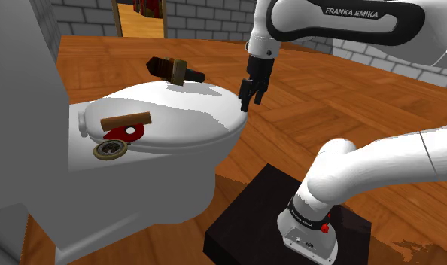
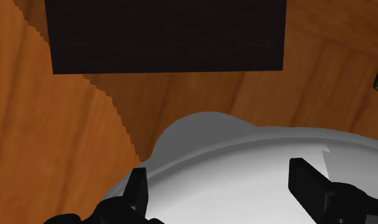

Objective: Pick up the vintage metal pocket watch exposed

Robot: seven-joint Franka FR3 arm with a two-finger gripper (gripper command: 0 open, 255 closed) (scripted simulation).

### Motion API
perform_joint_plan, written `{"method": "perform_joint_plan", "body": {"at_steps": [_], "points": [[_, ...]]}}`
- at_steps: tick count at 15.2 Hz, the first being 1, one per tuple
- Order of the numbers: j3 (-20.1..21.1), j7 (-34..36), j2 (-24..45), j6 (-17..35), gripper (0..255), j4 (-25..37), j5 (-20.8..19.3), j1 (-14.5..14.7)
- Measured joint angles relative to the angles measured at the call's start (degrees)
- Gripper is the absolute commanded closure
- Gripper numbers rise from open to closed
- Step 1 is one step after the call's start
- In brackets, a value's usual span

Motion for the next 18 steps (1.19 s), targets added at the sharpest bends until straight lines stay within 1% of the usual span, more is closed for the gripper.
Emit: {"method": "perform_joint_plan", "body": {"at_steps": [2,7,13,15,18], "points": [[0.54,0.85,0.28,-0.09,0,0.23,0.44,0.09],[6.58,10.18,3.21,-0.3,0,2.29,5.28,1.22],[14.48,23.12,10.04,-0.13,0,8.25,10.92,2.28],[16.63,26.84,12.97,0.72,0,10.18,12.09,2.21],[20.28,33.35,17.76,0.92,0,14.74,13.73,2.34]]}}
